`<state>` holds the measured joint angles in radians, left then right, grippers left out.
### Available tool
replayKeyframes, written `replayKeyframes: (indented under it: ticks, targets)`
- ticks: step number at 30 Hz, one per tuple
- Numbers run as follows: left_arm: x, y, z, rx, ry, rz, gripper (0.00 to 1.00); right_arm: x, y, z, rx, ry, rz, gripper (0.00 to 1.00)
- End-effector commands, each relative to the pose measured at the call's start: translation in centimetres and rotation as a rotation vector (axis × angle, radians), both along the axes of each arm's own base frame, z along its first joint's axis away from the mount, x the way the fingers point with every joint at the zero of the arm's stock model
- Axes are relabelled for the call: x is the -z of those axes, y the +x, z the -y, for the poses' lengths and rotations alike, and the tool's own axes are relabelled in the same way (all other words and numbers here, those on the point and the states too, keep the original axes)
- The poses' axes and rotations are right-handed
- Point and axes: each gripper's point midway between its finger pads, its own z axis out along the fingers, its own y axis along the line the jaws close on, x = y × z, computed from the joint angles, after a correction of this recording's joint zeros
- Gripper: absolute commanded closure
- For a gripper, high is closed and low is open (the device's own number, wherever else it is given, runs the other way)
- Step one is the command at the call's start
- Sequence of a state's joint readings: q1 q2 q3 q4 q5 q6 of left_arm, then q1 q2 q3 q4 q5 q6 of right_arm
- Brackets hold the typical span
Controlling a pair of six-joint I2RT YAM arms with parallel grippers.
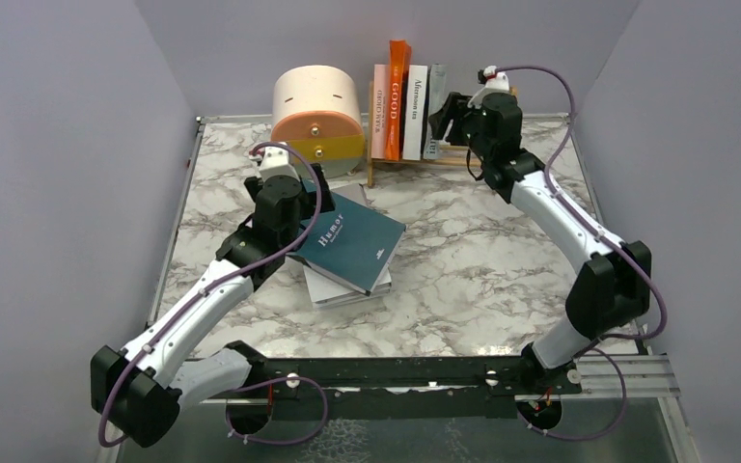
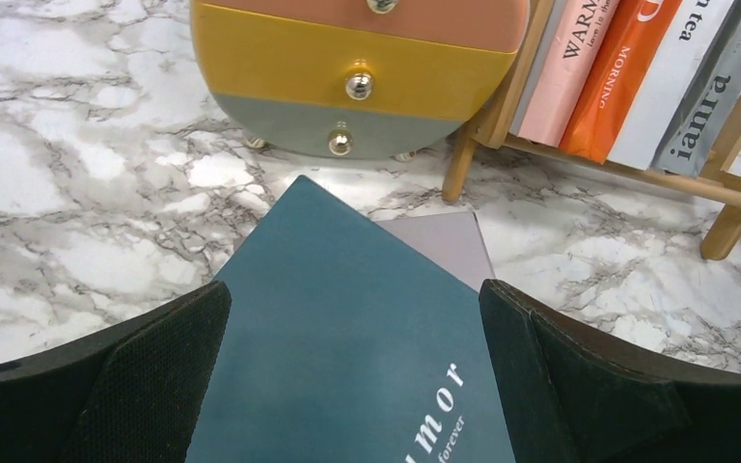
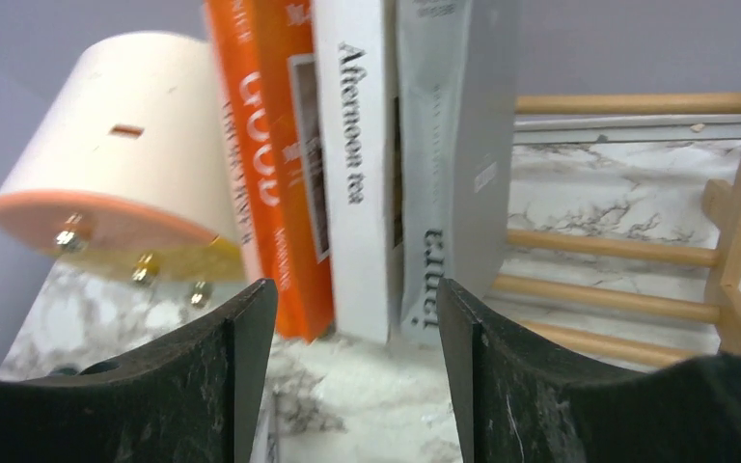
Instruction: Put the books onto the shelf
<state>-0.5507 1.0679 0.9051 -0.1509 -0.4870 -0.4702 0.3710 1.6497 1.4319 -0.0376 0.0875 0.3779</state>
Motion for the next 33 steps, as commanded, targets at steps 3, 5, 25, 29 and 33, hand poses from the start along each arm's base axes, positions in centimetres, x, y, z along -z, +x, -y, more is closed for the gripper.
replayKeyframes:
  ticks: [3, 5, 25, 29, 33]
  targets:
    - [1.1, -2.9, -2.1, -0.055, -0.04, -0.058, 0.01, -1.4, -6.8, -4.2, -0.284, 0.029, 0.009, 0.37]
    - [1.6, -3.7, -2.4, -0.058, -0.055, -0.071, 0.01, -0.5, -8.1, -5.1, -0.332, 0.023, -0.017, 0.37]
    - [5.1, -8.5, -4.4, -0.074, -0.078, -0.19, 0.01, 7.5, -12.1, -10.4, -0.535, 0.036, -0.203, 0.12]
    - [5.9, -8.8, -4.3, -0.066, -0.077, -0.217, 0.01, 8.5, -11.8, -10.7, -0.532, 0.025, -0.223, 0.12]
    - [6.6, -9.0, -4.2, -0.062, -0.077, -0.233, 0.01, 9.4, -11.4, -10.8, -0.524, 0.014, -0.241, 0.12]
